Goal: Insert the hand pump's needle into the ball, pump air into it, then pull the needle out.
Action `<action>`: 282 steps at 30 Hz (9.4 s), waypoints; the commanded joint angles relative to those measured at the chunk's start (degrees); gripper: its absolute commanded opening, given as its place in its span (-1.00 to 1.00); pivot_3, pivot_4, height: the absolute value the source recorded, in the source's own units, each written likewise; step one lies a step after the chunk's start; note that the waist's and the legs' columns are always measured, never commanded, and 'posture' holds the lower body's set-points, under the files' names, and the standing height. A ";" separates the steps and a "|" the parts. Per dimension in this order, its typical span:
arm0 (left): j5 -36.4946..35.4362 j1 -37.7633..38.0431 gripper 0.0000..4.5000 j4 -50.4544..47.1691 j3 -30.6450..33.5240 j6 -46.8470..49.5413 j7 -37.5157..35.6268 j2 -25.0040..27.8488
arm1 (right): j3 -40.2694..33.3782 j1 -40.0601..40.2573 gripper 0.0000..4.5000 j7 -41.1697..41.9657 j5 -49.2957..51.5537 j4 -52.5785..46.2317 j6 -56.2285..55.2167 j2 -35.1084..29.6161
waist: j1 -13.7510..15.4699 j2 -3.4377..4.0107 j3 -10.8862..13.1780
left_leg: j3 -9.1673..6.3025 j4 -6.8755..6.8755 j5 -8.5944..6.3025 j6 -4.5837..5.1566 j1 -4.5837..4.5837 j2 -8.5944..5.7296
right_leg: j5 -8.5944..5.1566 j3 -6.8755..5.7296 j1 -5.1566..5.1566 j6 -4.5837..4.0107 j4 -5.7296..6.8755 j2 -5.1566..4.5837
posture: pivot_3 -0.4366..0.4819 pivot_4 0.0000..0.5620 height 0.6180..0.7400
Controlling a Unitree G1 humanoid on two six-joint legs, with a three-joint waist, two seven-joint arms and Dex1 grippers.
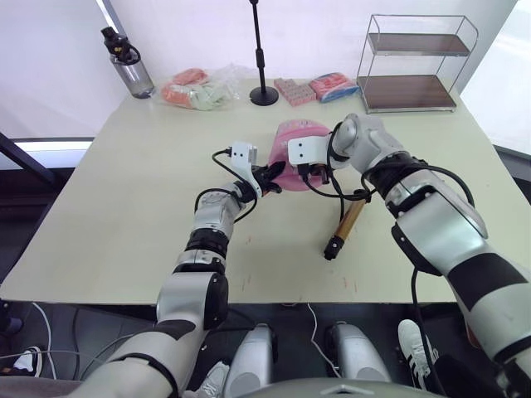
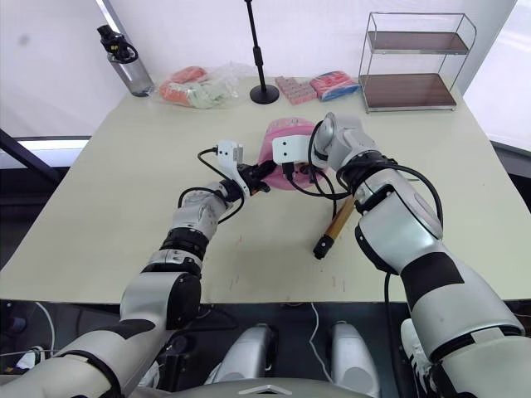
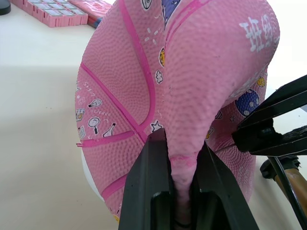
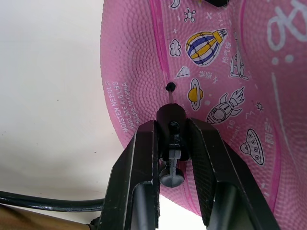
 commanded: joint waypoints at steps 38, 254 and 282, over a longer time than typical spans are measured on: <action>-0.27 4.91 -1.00 -1.48 -3.07 7.75 0.02 -4.63 | -3.46 0.13 -0.82 -10.54 -1.43 6.88 3.00 10.89 | -0.96 -0.01 -0.34 | 0.03 -0.10 -0.01 0.00 0.87 0.08 | -0.13 0.07 0.77 0.17 -0.03 0.07 | -0.05 -0.47 0.86; -7.70 9.64 -1.00 -8.85 0.60 18.73 5.42 -1.67 | -19.35 14.37 -0.82 -25.11 8.63 8.82 12.42 10.53 | -2.18 0.04 -1.59 | -0.64 -1.26 -0.04 -0.05 2.03 -0.22 | -0.65 0.02 1.37 -0.21 -0.42 0.02 | -0.05 -0.47 0.86; -8.50 11.26 -1.00 -11.36 1.06 19.81 6.54 -1.44 | -39.27 15.18 -0.82 -38.20 24.59 8.32 24.26 13.98 | -3.24 0.02 -1.60 | -0.84 -1.43 -0.04 -0.05 2.06 -0.22 | -0.71 0.05 1.35 -0.31 -0.48 0.05 | -0.05 -0.47 0.86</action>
